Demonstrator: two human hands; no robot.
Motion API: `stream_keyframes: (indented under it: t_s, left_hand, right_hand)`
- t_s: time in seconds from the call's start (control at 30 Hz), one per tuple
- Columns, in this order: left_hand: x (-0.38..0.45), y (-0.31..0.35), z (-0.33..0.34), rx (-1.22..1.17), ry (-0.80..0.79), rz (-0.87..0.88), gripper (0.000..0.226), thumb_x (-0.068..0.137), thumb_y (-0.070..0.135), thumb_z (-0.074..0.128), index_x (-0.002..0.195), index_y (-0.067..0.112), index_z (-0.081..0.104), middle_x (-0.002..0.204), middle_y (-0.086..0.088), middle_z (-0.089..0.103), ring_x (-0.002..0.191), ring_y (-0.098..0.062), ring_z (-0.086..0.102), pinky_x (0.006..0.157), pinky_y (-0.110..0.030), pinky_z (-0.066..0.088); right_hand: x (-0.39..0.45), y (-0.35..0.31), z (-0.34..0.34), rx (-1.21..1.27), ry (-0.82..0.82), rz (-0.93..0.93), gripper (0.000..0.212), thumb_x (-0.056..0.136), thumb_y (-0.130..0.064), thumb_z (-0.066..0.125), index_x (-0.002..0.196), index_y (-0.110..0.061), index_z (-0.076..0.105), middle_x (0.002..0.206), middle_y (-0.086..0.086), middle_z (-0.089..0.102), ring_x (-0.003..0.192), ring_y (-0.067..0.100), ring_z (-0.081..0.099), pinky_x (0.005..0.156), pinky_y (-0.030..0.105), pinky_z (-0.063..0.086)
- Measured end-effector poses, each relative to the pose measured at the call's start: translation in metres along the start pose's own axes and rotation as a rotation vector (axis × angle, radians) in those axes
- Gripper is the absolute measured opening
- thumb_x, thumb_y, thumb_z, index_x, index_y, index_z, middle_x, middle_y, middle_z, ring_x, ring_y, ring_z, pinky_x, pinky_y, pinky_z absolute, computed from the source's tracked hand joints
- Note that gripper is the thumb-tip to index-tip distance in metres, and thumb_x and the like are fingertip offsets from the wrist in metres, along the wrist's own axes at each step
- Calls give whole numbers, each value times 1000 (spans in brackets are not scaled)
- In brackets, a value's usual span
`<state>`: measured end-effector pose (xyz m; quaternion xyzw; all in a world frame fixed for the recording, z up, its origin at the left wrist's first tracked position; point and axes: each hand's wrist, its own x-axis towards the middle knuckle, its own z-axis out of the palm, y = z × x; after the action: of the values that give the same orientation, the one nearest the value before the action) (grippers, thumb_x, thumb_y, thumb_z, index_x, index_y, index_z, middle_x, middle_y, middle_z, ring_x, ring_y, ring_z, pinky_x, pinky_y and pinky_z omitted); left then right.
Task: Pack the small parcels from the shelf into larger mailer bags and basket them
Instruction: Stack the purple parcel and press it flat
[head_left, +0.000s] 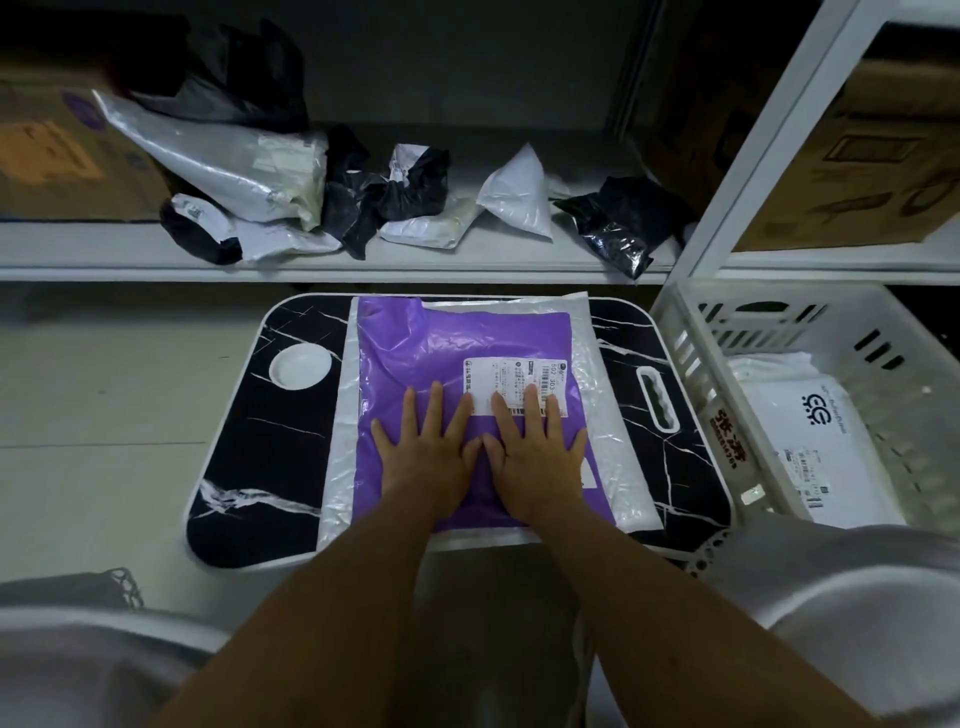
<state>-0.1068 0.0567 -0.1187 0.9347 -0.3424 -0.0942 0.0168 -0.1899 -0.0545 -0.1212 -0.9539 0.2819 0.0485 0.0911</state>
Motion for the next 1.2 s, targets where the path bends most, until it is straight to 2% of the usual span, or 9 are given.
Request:
stream_keyframes:
  t_s: [0.17,0.27,0.43,0.63,0.7,0.8,0.9,1.1,1.2]
  left_hand:
    - [-1,0,1,-38,-16,-110,74,93,67,12,150,30,-17,157,-11,-24,144,-45,-13,113,-61,5]
    - [-4,4,-1,-98,-3,-229,78,95,63,15,152,16,-10,159,-21,-11,145,-43,-5,118,-54,8]
    - [-21,-9,2,-16,38,-143,64,99,55,11,153,26,-6,161,-8,-7,147,-35,-5,119,-52,5]
    - [-23,-22,-1,-65,-129,-237,62,96,59,7,150,37,-14,160,-3,-17,147,-31,-14,112,-63,9]
    - [-20,-22,-6,-150,-133,-282,60,98,57,9,151,36,-10,160,-2,-15,147,-29,-12,111,-64,11]
    - [-13,-26,-15,-343,-5,-425,64,97,55,27,152,33,3,161,-5,-7,147,-30,2,108,-63,20]
    - [-5,-36,-28,-540,120,-643,86,83,58,58,146,15,18,150,-17,21,136,-38,29,102,-56,33]
    - [28,-70,-32,-904,-52,-747,84,65,55,79,120,-1,51,117,-18,61,102,-35,62,88,-40,52]
    - [37,-76,-23,-1172,-55,-759,66,50,44,91,91,-1,65,89,-18,70,81,-34,68,78,-50,58]
  right_hand:
    - [2,2,-1,41,9,-6,57,104,-46,21,155,-32,2,163,6,-4,149,29,-6,118,55,4]
    - [-3,-9,-6,8,55,34,59,102,-34,37,154,-26,11,162,11,4,149,32,0,118,56,8]
    - [-29,-27,17,-73,121,-55,61,88,-53,57,143,-30,43,152,14,38,138,41,36,101,73,24]
    - [-28,-15,10,-125,-13,-109,64,98,-61,21,153,-36,1,162,11,-6,148,38,-5,111,67,8]
    - [-29,-16,3,-109,-17,-77,62,99,-59,20,153,-35,2,162,13,-4,148,39,-5,112,64,10]
    - [-22,-16,-7,-27,61,-2,54,100,-53,26,149,-28,24,157,15,21,145,36,18,110,57,24]
    - [-7,-3,-18,122,238,178,58,94,-59,39,132,-16,43,134,11,47,124,28,44,99,48,38]
    - [19,39,-47,405,46,659,107,64,-84,59,136,-7,36,136,18,45,125,36,44,98,52,40]
    - [27,50,-53,448,8,726,118,59,-85,62,142,-7,31,142,21,39,131,39,37,102,55,38]
